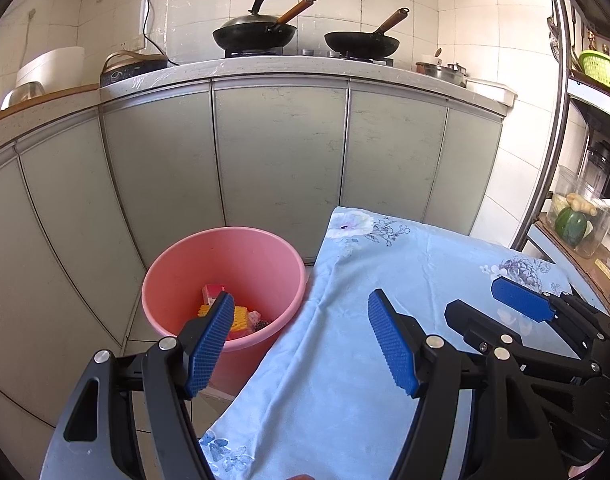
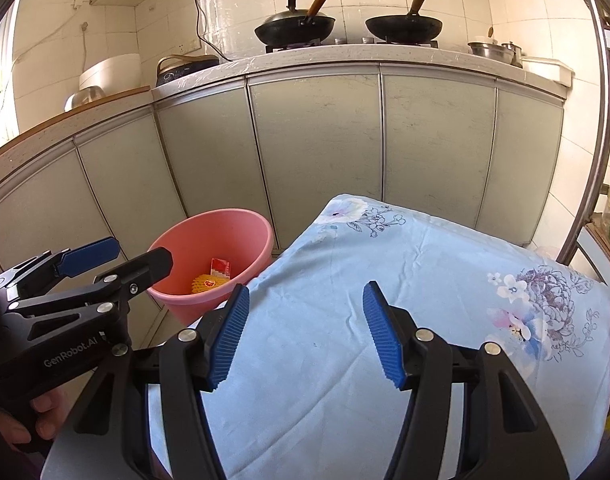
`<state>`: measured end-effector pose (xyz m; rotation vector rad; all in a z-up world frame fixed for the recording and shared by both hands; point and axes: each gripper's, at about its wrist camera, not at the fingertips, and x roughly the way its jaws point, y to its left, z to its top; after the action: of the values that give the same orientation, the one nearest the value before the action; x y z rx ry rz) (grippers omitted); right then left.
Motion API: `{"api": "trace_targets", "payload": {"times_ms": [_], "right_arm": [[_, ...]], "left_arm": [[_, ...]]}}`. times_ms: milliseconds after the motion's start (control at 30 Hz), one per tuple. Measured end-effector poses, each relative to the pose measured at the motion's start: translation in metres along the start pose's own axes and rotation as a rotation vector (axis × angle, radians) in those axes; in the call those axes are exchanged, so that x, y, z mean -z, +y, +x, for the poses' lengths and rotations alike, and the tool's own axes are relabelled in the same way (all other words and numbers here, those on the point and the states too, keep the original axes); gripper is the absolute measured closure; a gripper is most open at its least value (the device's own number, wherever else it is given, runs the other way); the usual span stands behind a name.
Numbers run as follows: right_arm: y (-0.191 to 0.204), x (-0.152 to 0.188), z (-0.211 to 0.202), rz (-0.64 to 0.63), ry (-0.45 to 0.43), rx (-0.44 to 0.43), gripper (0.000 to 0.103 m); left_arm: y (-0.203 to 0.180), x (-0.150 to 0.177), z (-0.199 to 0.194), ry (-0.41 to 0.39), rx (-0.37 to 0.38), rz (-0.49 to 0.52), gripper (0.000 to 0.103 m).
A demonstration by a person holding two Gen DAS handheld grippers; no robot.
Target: Collect trash
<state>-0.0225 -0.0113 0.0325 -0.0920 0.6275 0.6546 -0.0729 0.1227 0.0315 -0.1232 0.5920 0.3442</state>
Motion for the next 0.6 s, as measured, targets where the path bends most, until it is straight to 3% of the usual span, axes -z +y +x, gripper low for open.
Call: {"api": "trace_targets", "payload": {"times_ms": [600], "right_arm": [[-0.026,0.009,-0.003,0.044,0.005,0.034,0.043]], "left_arm": [[-0.029,0.0,0.007,0.001,0.024,0.077,0.035]]}}
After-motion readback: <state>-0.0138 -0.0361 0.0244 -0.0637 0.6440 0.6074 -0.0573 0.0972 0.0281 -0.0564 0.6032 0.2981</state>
